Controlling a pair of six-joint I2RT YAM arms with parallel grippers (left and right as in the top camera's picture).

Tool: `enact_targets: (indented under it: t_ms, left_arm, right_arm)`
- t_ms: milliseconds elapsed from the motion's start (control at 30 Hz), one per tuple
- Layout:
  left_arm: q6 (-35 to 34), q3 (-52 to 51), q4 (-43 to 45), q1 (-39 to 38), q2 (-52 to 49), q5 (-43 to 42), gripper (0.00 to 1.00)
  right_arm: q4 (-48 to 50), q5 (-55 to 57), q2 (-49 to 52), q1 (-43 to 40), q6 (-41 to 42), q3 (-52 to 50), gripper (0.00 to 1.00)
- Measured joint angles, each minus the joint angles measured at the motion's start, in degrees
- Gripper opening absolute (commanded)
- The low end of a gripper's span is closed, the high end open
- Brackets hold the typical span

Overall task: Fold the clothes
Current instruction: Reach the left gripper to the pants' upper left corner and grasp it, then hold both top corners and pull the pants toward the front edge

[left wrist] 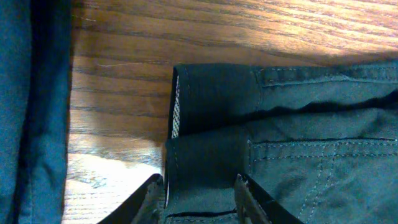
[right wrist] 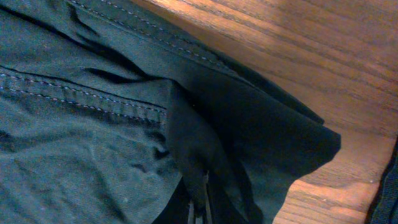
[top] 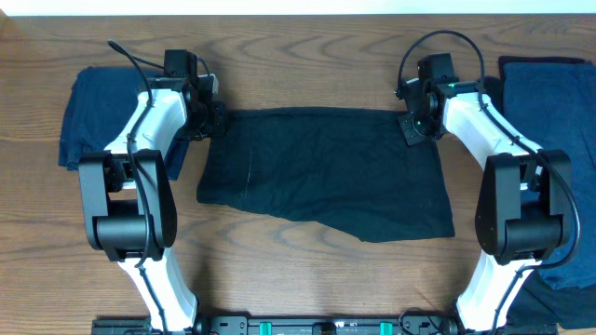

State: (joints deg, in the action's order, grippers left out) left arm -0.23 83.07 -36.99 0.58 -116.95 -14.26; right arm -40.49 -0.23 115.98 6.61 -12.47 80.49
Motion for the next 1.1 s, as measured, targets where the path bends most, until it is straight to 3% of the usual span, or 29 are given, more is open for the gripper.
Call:
enact_targets:
  t_ms: [67, 167, 200, 667, 900, 1100]
  left_arm:
    - [0.0, 0.0, 0.0, 0.0, 0.0, 0.0, 0.35]
    - [-0.6, 0.0, 0.0, 0.0, 0.0, 0.0, 0.10]
    - [-0.5, 0.0, 0.0, 0.0, 0.0, 0.0, 0.06]
    - [-2.6, -0.1, -4.5, 0.0, 4.4, 0.0, 0.06]
    - [-5.0, -0.1, -15.7, -0.3, 15.8, -0.5, 0.06]
    - [-8.0, -0.6, -24.8, -1.4, 17.7, -0.6, 0.06]
  right_arm:
    - [0.0, 0.0, 0.0, 0.0, 0.0, 0.0, 0.04]
    - [0.0, 0.0, 0.0, 0.0, 0.0, 0.0, 0.04]
    - [0.0, 0.0, 0.0, 0.0, 0.0, 0.0, 0.04]
    - [-1.0, -1.5, -1.3, 0.0, 0.6, 0.0, 0.01]
    - [-7.8, -2.9, -9.7, 0.0, 4.5, -0.1, 0.01]
    - [-17.6, -4.4, -12.6, 0.0, 9.2, -0.1, 0.01]
